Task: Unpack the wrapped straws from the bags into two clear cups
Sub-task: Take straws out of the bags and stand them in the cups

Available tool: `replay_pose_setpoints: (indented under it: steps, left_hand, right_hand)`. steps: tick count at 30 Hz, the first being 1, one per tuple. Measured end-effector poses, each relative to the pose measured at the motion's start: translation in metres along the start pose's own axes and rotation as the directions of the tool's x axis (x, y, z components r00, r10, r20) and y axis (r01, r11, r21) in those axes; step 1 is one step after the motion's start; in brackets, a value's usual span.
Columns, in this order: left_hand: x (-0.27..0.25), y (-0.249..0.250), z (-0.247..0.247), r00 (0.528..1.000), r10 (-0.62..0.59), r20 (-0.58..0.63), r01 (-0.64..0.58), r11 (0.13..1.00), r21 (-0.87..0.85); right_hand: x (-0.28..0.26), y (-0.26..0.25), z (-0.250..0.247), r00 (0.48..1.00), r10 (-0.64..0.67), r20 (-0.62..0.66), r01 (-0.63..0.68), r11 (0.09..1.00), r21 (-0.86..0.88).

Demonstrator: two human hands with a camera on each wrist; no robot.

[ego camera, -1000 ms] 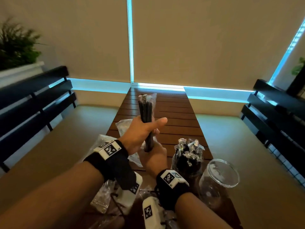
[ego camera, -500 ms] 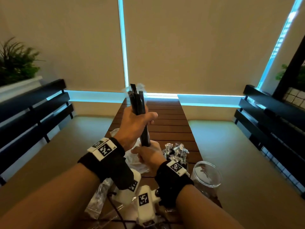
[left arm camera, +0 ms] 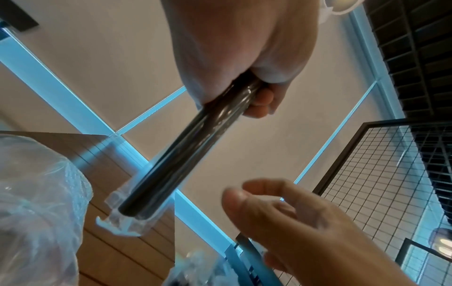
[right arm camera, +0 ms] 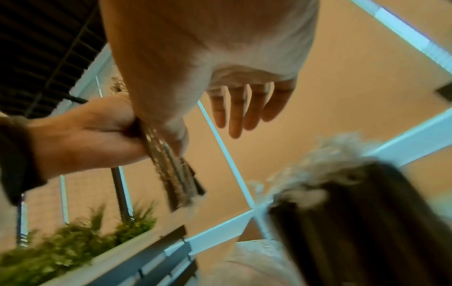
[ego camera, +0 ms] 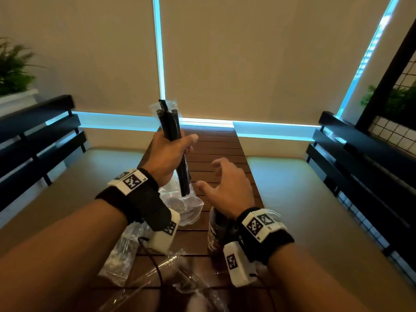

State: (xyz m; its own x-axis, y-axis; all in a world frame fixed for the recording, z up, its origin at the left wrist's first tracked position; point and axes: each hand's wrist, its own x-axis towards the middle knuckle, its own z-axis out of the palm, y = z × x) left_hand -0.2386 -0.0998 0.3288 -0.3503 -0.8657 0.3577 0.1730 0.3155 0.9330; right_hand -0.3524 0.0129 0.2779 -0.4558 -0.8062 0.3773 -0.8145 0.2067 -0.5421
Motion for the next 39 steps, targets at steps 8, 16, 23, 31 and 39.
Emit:
replay_pose_setpoints:
  steps: [8,16,23,31,39]
  left_hand:
    - [-0.025,-0.047,0.026,0.997,-0.077,0.009,0.078,0.996,-0.042]
    - [-0.029,-0.06,0.047,0.995,-0.101,-0.02,0.096,0.981,-0.166]
    - [-0.021,-0.07,0.047,0.989,-0.141,-0.048,0.128,0.97,-0.207]
    - [-0.022,-0.091,0.043,0.977,-0.212,0.015,0.211,0.958,-0.195]
    - [-0.033,-0.103,0.055,0.978,-0.148,0.147,0.154,0.988,-0.026]
  right_hand:
    - [-0.034,0.066,0.02,0.901,0.301,0.312,-0.298,0.953,-0.058]
    - [-0.034,0.059,0.043,0.944,0.291,0.155,-0.311,0.942,0.123]
    - [-0.029,0.057,0.055,0.955,0.273,0.12,-0.283,0.956,0.08]
    - [-0.026,0.058,0.06,0.96,0.249,0.129,-0.261,0.962,0.079]
    - [-0.03,0.057,0.06,0.967,0.225,0.119,-0.241,0.958,0.153]
